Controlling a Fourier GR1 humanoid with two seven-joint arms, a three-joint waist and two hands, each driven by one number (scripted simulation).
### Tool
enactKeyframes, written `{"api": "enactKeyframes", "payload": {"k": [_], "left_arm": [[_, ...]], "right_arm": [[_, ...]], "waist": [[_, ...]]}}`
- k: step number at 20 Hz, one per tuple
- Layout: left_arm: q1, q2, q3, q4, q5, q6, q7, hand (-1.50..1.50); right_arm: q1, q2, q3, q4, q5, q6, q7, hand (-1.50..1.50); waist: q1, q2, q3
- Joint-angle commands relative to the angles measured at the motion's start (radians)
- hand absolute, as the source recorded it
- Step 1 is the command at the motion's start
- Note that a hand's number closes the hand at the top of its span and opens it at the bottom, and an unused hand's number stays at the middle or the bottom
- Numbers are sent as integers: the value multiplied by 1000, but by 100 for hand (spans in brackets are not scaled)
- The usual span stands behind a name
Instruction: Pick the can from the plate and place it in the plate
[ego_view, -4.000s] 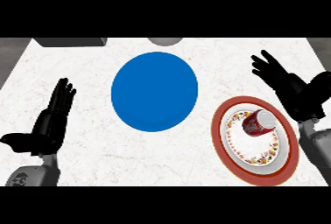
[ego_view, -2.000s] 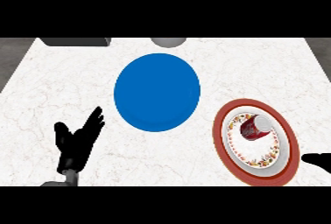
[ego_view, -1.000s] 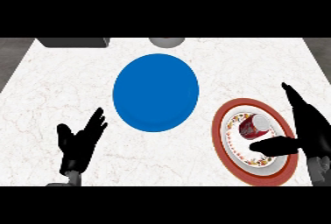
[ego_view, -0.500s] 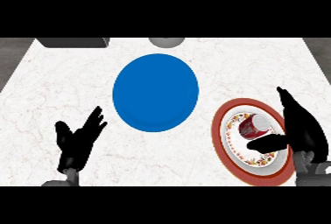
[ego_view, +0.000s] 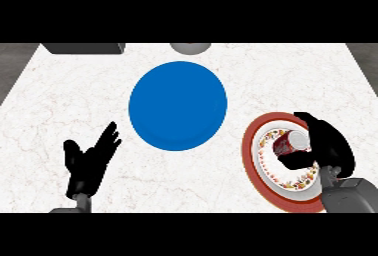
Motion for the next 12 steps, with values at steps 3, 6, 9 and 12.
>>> {"api": "enactKeyframes", "payload": {"k": [3, 6, 9, 12], "left_arm": [[-73, -24, -3, 29, -32, 34, 52, 0], [22, -17, -14, -43, -23, -3, 32, 0], [50, -1, -6, -122, -2, -11, 95, 0], [16, -41, -22, -51, -35, 18, 38, 0]], "right_arm": [[-32, -14, -29, 60, 45, 70, -109, 150], [-20, 31, -32, 102, 116, 59, -140, 150], [23, 70, 14, 40, 200, 4, -110, 150], [60, 16, -20, -45, 239, -25, -147, 150]], "waist": [[-3, 2, -2], [0, 1, -2], [0, 0, -1], [-5, 0, -2]]}}
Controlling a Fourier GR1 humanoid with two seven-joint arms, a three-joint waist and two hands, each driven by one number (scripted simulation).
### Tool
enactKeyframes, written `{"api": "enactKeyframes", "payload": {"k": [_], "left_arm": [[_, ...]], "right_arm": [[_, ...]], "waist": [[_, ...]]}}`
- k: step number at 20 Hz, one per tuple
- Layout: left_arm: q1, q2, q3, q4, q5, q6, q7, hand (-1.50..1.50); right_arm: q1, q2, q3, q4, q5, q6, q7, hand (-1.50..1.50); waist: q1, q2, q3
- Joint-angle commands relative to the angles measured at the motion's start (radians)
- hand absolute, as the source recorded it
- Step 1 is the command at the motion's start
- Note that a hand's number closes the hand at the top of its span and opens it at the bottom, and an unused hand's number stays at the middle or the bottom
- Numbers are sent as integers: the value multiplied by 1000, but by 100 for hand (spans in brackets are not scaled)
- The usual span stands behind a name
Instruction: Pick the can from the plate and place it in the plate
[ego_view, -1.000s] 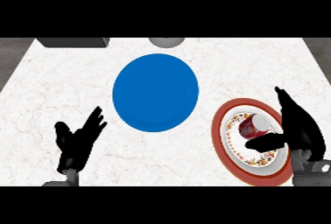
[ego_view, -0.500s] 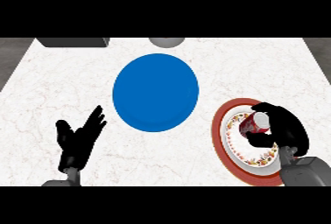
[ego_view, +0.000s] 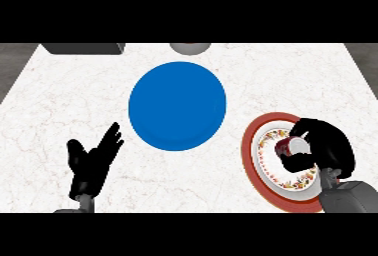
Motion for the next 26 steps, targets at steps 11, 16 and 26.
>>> {"api": "enactKeyframes", "payload": {"k": [11, 16, 26], "left_arm": [[-59, -24, -66, 30, -12, -46, 15, 0], [-66, -13, -57, 50, -15, -51, 10, 0], [-67, -15, -45, 50, -10, -43, -2, 0]], "right_arm": [[-348, 374, 529, -4, 357, -259, 315, 150], [-437, 376, 586, 30, 434, -397, 472, 150], [-478, 376, 532, 52, 532, -630, 620, 150]], "waist": [[151, 1, -4], [144, 3, -2], [117, 9, 3]]}}
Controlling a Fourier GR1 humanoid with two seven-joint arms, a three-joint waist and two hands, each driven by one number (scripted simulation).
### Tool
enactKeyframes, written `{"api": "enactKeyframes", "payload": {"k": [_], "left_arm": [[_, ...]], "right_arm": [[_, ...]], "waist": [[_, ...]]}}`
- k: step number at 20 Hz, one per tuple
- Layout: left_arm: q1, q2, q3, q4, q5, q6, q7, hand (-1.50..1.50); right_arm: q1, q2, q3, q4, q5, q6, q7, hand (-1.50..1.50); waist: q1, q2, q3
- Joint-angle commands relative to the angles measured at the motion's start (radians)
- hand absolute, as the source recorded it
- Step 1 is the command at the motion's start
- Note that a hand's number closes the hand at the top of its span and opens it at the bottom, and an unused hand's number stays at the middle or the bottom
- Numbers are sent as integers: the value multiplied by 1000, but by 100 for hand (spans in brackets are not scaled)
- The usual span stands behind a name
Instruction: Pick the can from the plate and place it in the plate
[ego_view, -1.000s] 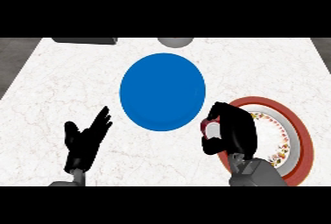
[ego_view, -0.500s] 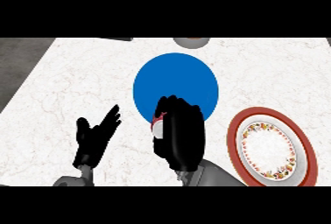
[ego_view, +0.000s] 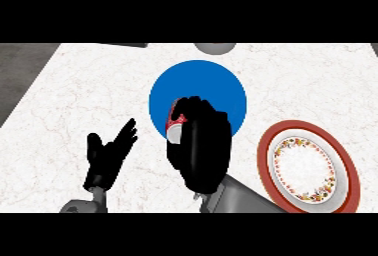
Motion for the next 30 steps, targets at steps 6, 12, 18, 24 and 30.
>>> {"api": "enactKeyframes", "payload": {"k": [6, 12, 18, 24, 30], "left_arm": [[2, 16, 23, 6, -1, 6, -10, 0], [27, 18, 35, -10, 15, 0, -21, 0], [-9, 8, 35, 11, 3, 17, -7, 0], [4, 30, 59, -16, 32, -5, 6, 0], [-8, -13, 9, -5, -13, 24, -8, 0]], "right_arm": [[-5, 12, -37, 114, 140, -298, 247, 150], [-10, 12, -146, 233, 240, -400, 247, 150], [-100, 12, -242, 399, 199, -493, 199, 150], [-133, 12, -343, 570, 127, -641, 95, 150], [-149, 12, -381, 759, -206, -483, -7, -150]], "waist": [[-39, 6, 1], [-52, 9, 2], [-46, 18, 2], [-55, 17, 2], [-30, 28, 3]]}}
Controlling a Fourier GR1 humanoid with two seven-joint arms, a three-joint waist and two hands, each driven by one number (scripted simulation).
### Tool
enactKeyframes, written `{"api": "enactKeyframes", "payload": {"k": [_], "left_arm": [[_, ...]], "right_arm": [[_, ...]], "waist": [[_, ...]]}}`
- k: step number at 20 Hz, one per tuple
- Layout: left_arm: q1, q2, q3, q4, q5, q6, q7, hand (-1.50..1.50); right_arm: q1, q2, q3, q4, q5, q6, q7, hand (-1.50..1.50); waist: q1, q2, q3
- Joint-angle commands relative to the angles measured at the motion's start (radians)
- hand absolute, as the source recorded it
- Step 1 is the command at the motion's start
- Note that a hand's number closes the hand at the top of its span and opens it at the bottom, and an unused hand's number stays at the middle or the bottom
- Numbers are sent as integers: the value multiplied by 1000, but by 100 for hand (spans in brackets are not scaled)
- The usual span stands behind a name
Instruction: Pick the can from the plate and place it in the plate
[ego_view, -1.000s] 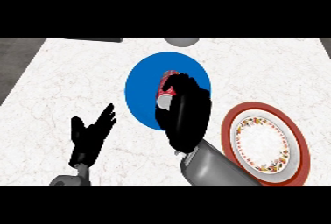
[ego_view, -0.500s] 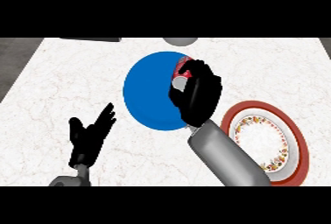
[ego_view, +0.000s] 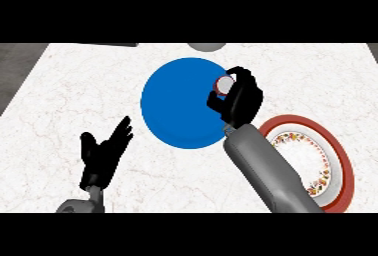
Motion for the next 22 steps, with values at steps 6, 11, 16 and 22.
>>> {"api": "enactKeyframes", "payload": {"k": [6, 11, 16, 22], "left_arm": [[-29, -18, 3, 41, -13, 16, -18, 0], [-6, 7, 6, 6, 10, -21, -6, 0], [0, 21, 39, 23, 25, -23, -23, 0], [59, -14, 3, -23, -10, 25, -2, 0]], "right_arm": [[-94, 5, 0, 215, -454, -120, -234, -150], [-58, 5, 16, 158, -550, -327, -399, -150], [-22, 5, -24, 86, -695, -417, -557, -150], [95, 5, -10, -122, -960, -301, -776, -150]], "waist": [[12, 10, 1], [17, 7, 2], [-13, 0, 1], [-52, -14, 1]]}}
